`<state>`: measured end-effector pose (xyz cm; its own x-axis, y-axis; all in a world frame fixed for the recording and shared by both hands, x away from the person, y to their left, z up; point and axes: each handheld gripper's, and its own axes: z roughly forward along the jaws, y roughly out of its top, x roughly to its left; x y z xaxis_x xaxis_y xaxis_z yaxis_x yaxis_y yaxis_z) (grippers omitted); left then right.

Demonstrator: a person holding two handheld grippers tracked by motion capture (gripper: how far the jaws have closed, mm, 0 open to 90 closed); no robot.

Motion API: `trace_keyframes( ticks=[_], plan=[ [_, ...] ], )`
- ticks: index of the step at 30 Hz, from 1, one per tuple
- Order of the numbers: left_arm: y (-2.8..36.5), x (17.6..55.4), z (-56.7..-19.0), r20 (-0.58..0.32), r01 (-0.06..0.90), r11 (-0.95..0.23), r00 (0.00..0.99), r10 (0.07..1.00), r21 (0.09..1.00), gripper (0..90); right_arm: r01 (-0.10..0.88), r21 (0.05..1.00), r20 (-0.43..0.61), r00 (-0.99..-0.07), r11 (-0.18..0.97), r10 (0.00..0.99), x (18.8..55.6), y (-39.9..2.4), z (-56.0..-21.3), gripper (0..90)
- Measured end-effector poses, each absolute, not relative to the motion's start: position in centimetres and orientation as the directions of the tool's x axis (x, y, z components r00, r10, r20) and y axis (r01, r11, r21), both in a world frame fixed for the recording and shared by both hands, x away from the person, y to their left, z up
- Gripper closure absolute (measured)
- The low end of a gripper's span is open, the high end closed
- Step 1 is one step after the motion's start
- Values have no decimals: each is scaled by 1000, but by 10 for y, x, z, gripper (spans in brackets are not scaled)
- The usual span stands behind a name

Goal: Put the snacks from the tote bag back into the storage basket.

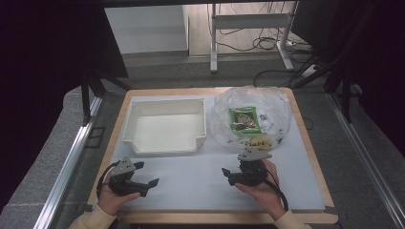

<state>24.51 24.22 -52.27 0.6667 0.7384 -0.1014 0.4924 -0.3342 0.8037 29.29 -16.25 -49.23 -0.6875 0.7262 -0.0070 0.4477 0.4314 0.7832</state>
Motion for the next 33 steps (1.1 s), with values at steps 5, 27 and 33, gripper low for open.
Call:
trace_keyframes(
  ticks=[5, 27, 33],
  plan=[
    [242, 245, -523, -102, 494, -333, 665, 740, 803, 108, 438, 791, -11, -687, 426, 727, 295, -162, -487, 206],
    [242, 247, -523, -105, 501, -328, 656, 747, 801, 107, 405, 809, -23, -703, 426, 711, 297, -155, -465, 234],
    [241, 247, -523, -105, 501, -326, 654, 749, 802, 107, 405, 812, -23, -697, 420, 717, 299, -155, -459, 239]
  ],
)
